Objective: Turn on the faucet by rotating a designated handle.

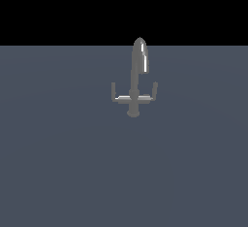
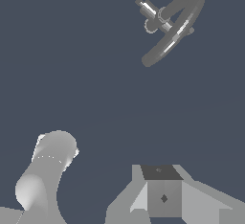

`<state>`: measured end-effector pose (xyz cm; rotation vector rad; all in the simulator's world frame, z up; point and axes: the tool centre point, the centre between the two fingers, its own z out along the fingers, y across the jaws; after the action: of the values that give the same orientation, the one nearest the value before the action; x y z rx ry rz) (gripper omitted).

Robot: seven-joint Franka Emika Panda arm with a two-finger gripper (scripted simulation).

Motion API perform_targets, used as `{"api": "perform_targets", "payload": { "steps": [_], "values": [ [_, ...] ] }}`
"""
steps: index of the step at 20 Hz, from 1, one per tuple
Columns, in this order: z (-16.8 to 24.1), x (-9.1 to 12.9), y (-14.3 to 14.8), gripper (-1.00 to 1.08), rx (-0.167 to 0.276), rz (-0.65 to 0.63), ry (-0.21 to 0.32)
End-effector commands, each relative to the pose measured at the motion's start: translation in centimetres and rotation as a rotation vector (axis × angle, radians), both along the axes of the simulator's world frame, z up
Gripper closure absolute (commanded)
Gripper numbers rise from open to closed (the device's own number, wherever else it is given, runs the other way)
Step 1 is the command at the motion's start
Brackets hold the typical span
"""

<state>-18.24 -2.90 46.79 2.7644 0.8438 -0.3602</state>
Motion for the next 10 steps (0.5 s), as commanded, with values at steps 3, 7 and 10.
{"api": "perform_targets", "payload": {
  "steps": [3,7,10],
  "values": [
    [-0.6,1.6,-0.3,1.08,-0.033,0.127,0.071],
    [-1.1,3.0,-0.5,1.08,-0.059,0.237,0.138],
    [-1.6,4.1,-0.7,1.08,-0.076,0.319,0.190]
  ]
}}
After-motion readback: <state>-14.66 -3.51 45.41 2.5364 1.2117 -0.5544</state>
